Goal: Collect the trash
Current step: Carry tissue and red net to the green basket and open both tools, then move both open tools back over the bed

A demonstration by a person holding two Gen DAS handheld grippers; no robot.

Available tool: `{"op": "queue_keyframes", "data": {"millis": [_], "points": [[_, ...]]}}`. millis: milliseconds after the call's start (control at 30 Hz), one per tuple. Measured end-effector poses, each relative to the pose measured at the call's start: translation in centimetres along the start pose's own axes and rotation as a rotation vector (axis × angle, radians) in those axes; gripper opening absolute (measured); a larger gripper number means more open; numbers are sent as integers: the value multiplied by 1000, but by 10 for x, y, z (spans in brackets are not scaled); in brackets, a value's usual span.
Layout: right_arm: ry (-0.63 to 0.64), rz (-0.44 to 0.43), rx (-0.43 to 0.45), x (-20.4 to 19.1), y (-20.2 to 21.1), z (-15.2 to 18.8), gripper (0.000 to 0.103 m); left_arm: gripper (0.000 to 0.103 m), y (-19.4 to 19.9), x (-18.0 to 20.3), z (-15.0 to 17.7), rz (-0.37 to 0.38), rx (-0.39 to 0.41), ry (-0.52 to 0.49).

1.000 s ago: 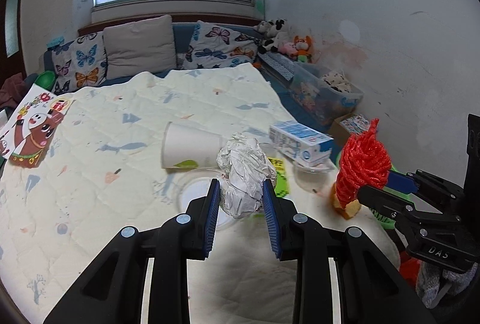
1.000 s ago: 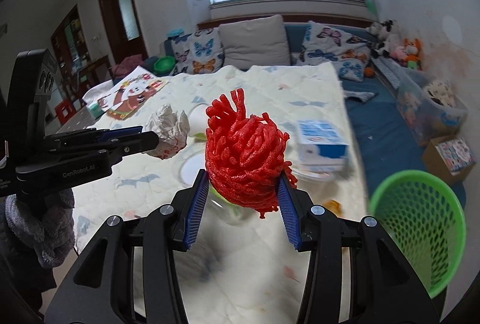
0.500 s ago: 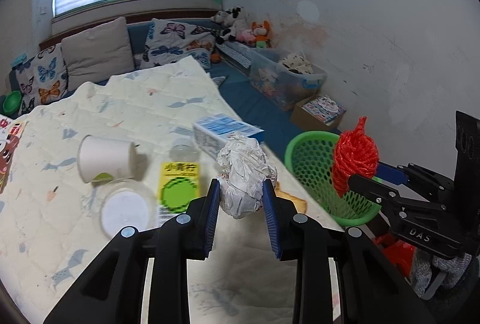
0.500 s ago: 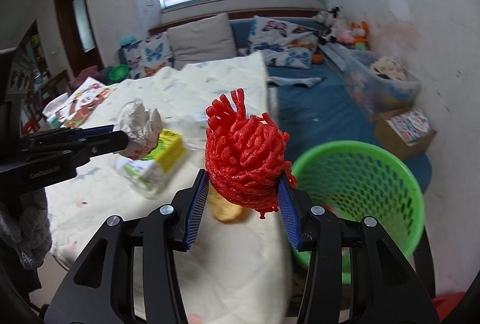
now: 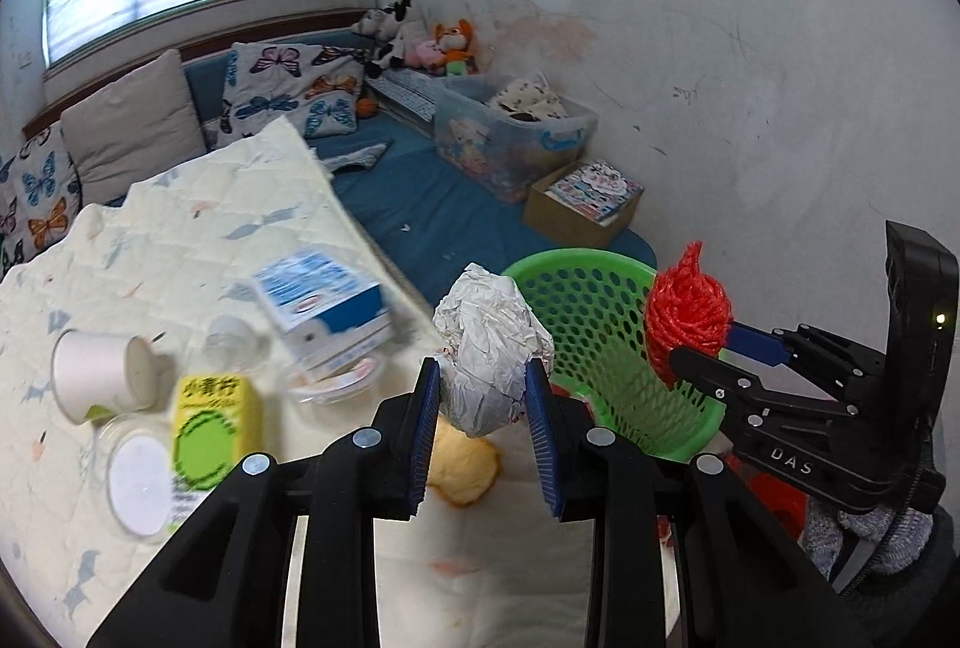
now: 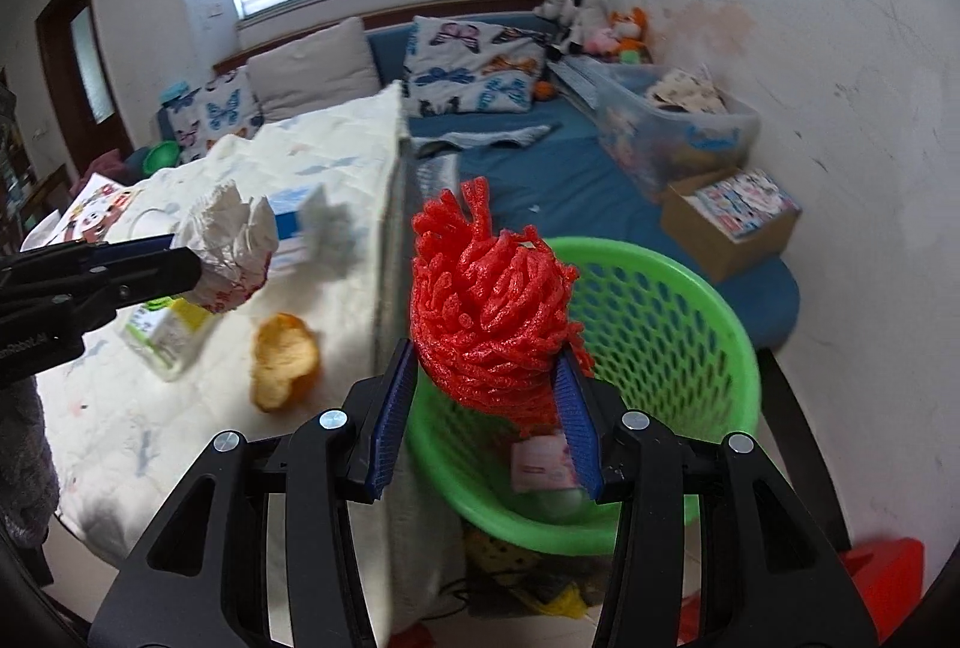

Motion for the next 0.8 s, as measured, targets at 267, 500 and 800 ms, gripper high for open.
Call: {"op": "queue_keyframes", "data": {"millis": [267,500,800], "points": [[-56,52,-15,34,0,14,64,28,-19,30,-10,40,-32,-26],[-70,72,-10,47,10,20,71,30,-36,54,-15,70,-60,-40],[-80,75,12,50,23,23,75,35,-48,73,-13,77,-77,-65]]}}
Point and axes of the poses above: each gripper's, at about its wrist camera, not at the fingertips, and y roughly against the way its jaws point, x to its right, z to its underside, the point moved 9 cm from there along -y, roughly the way its jaws point, and after that the axes turned 15 degrees about -z, right-handed, at the moved point
